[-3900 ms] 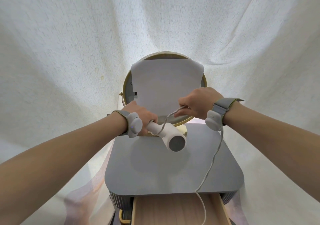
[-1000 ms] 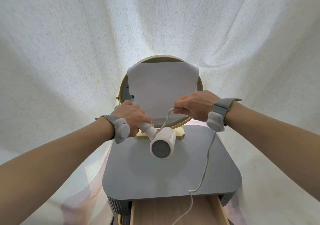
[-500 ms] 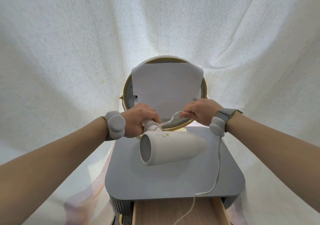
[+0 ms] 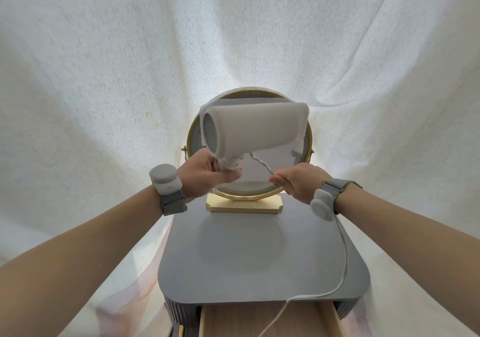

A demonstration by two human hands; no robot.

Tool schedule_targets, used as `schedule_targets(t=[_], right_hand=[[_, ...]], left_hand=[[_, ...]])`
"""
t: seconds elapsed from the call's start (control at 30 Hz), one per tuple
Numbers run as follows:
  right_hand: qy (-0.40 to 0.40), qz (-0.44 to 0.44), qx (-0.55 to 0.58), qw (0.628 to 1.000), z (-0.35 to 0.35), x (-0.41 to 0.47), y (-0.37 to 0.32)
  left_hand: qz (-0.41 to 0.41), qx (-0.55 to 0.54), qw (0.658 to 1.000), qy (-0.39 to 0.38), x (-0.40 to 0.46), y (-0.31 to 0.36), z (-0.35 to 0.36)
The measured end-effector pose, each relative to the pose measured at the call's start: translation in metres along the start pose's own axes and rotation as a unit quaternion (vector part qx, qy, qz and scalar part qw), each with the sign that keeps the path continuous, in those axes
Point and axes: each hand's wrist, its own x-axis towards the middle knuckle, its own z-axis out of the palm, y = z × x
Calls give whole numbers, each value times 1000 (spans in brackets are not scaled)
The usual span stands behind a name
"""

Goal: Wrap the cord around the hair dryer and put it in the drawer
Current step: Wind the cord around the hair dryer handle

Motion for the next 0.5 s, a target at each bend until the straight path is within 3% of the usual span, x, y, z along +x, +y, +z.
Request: schedule_targets(t=[0.2,0.33,0.5], right_hand=[[-10,3,-7,1000,11,1,-25],[-25,-2,-41,999,8,4,-40],[-54,-6,-83,995,6,-2,-53]], left_hand=[[-10,6,996,87,12,4,24],[-59,6,987,152,25,-3,31],[-113,33,985,130,28,-11,32]])
